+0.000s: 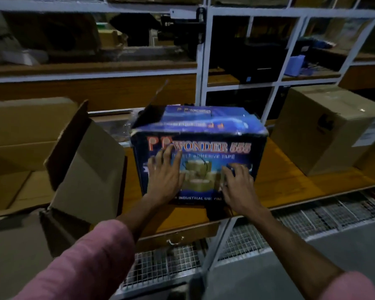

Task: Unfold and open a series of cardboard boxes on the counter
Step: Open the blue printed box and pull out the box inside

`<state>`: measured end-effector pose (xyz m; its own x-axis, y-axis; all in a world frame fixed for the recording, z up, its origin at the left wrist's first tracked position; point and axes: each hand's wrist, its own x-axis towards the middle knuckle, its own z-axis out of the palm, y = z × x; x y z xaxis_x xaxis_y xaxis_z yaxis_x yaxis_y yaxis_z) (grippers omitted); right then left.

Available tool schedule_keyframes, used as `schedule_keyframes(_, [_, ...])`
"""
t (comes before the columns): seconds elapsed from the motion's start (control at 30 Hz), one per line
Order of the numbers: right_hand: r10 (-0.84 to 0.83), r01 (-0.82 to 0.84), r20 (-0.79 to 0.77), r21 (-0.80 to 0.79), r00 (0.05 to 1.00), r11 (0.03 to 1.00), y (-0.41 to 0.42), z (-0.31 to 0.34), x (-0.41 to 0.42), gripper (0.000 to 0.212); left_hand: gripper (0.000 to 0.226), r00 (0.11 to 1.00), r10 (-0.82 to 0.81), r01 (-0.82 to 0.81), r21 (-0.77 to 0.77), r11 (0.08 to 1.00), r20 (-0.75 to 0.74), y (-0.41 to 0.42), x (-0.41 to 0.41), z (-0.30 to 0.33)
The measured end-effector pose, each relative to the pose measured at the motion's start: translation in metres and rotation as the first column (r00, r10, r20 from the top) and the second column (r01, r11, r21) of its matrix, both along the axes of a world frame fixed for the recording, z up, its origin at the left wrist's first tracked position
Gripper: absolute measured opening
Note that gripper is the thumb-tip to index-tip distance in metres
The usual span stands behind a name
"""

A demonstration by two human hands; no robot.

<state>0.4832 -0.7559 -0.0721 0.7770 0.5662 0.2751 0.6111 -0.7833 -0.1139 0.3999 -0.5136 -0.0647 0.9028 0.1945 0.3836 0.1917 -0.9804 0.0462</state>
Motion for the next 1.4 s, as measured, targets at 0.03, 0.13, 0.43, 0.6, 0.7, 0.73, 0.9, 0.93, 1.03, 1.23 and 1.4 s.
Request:
schedule_keyframes(0.03, [0.005,-0.007,0.051,0.038,0.999,0.999,0.003,0.004,0.0,0.05,0.066,0.998,-0.015,0.014,0.026,1.0,0.059,0.0,0.002,0.007])
schedule_keyframes(0.13, [0.007,-0.044,0.229,0.158,0.973,0.987,0.018,0.022,0.003,0.04,0.058,0.975,-0.098,0.081,0.094,0.992,0.2,-0.003,0.015,0.031])
schedule_keyframes(0.43, [0.063,-0.061,-0.006,0.183,0.998,0.981,0.068,0.082,0.042,0.033,0.056,0.995,-0.045,0.049,0.041,0.998,-0.084,-0.014,0.04,0.033])
schedule_keyframes(0.6, [-0.023,0.03,-0.127,0.047,0.992,0.998,0.098,0.087,0.057,0.03,0.046,0.998,-0.053,0.054,0.053,0.997,-0.022,-0.036,0.037,0.041])
schedule_keyframes(0.7, [-0.054,0.064,-0.139,0.069,0.989,0.996,0.102,0.082,0.06,0.032,0.032,0.995,-0.096,0.095,0.047,0.994,0.018,-0.025,0.04,0.05])
schedule_keyframes(0.73, [-0.052,0.062,-0.137,0.07,0.989,0.996,0.101,0.079,0.061,0.034,0.03,0.997,-0.081,0.081,0.014,0.997,0.0,-0.017,0.042,0.055])
schedule_keyframes(0.9, [-0.085,0.087,-0.117,0.014,0.99,0.996,0.098,0.073,0.064,0.046,0.05,0.965,0.249,-0.245,0.059,0.968,-0.085,0.035,0.042,0.071])
schedule_keyframes(0.93, [-0.093,0.095,-0.12,0.005,0.988,0.995,0.099,0.072,0.064,0.047,0.053,0.945,0.307,-0.307,0.016,0.952,-0.115,0.041,0.043,0.07])
schedule_keyframes(1.03, [-0.108,0.108,-0.108,-0.006,0.988,0.994,0.101,0.072,0.063,0.047,0.058,0.911,0.36,-0.403,-0.253,0.879,-0.201,0.053,0.045,0.069])
schedule_keyframes(1.23, [-0.152,0.153,-0.06,0.008,0.986,0.988,0.108,0.067,0.063,0.049,0.053,0.944,0.303,-0.329,-0.415,0.848,-0.129,0.062,0.051,0.069])
schedule_keyframes(1.4, [-0.17,0.17,-0.045,-0.011,0.984,0.985,0.121,0.065,0.075,0.05,0.046,0.953,0.291,-0.298,-0.393,0.87,-0.078,0.075,0.068,0.067])
